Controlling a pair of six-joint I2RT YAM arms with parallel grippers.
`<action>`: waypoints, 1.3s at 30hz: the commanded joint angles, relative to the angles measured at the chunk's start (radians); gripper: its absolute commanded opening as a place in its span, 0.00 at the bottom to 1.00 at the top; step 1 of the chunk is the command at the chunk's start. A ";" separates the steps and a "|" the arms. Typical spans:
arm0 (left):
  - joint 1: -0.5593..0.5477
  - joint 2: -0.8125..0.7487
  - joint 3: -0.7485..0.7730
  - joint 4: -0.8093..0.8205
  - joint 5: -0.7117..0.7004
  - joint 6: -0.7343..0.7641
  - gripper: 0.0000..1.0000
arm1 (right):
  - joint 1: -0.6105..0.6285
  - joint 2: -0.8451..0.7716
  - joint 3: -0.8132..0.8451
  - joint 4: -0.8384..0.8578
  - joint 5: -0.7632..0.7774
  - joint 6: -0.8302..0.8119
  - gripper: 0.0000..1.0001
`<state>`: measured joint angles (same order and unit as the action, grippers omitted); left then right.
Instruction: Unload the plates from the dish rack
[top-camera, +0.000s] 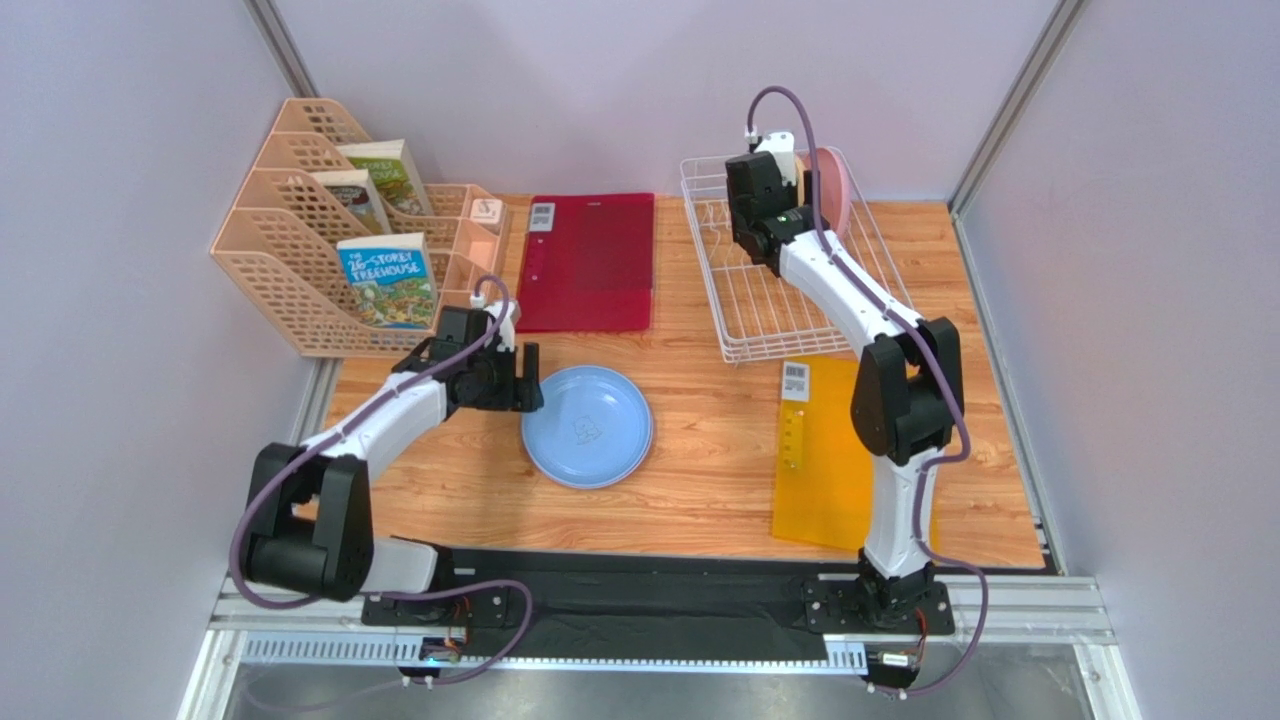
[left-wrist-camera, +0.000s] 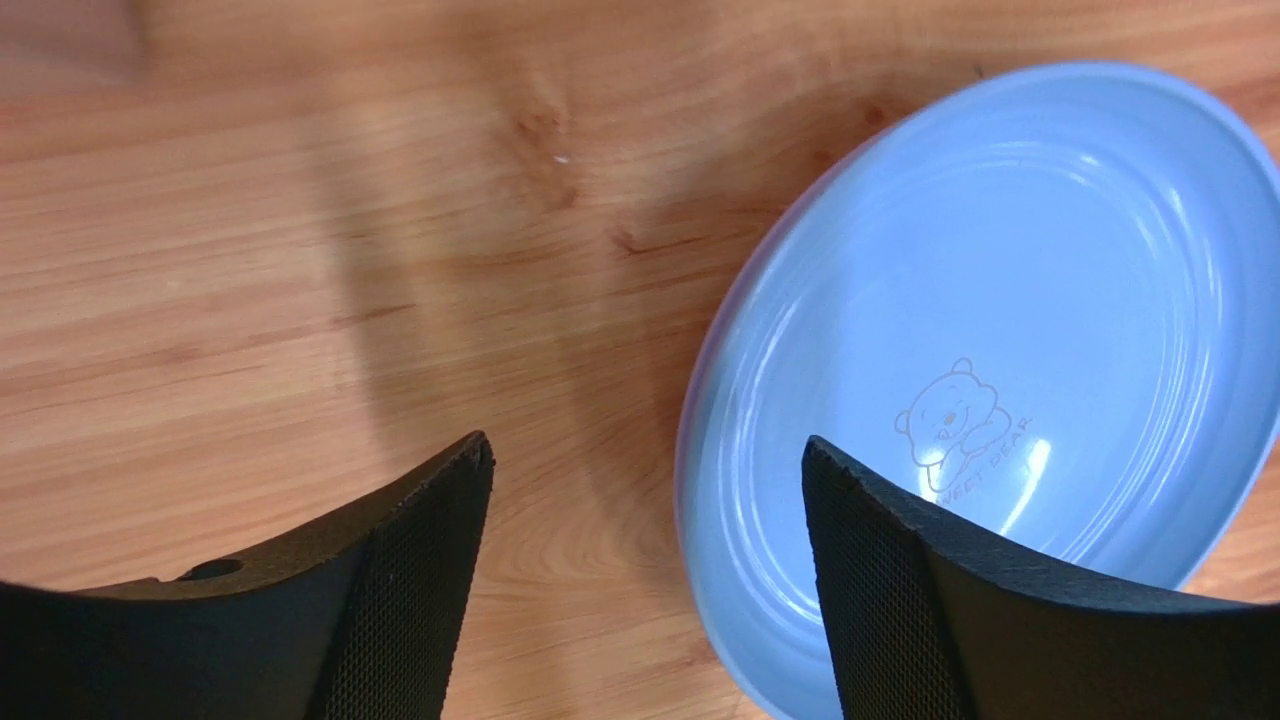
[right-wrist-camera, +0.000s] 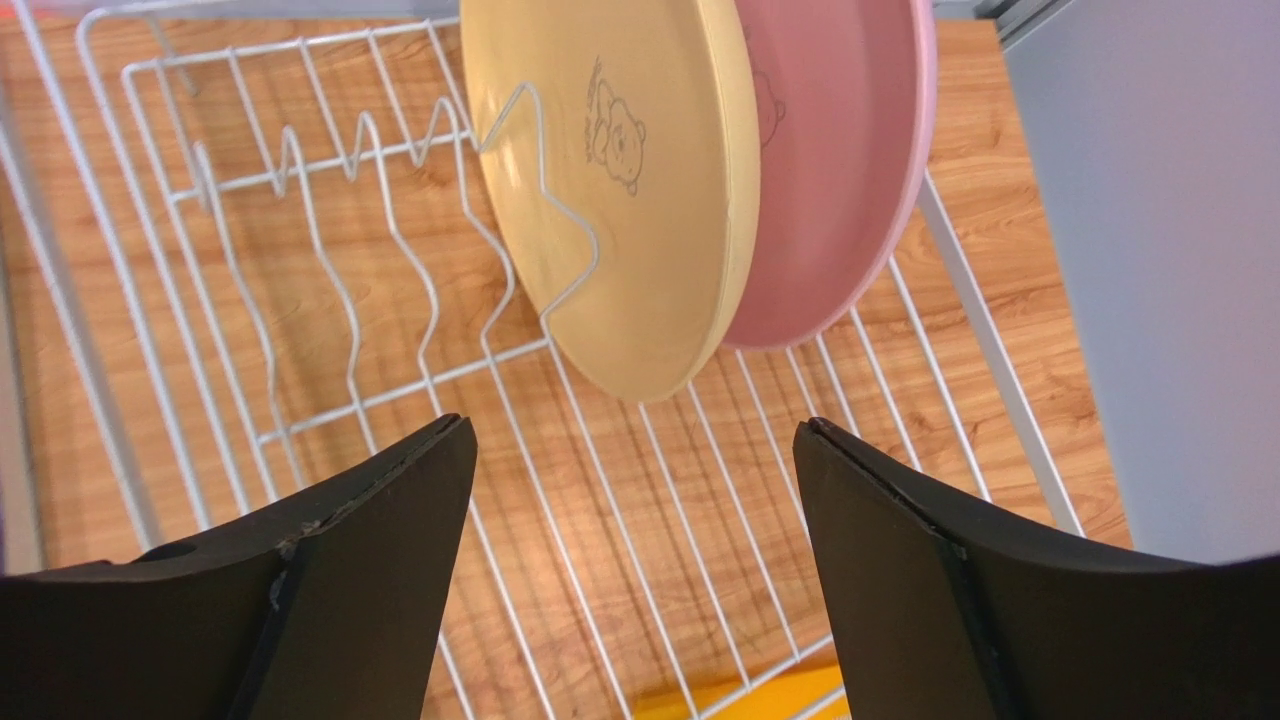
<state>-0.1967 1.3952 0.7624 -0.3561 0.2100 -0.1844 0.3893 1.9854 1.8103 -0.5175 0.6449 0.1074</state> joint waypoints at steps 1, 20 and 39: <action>0.003 -0.168 -0.067 0.110 -0.123 -0.012 0.82 | -0.006 0.064 0.070 0.152 0.142 -0.097 0.83; 0.003 -0.614 -0.314 0.503 -0.096 -0.125 1.00 | -0.092 0.256 0.216 0.102 0.015 -0.066 0.00; 0.003 -0.565 -0.322 0.526 -0.129 -0.164 1.00 | 0.046 0.069 0.057 0.350 0.498 -0.195 0.00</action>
<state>-0.1955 0.8242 0.4454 0.1204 0.0940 -0.3336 0.3931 2.1643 1.8832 -0.3187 1.0462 -0.0559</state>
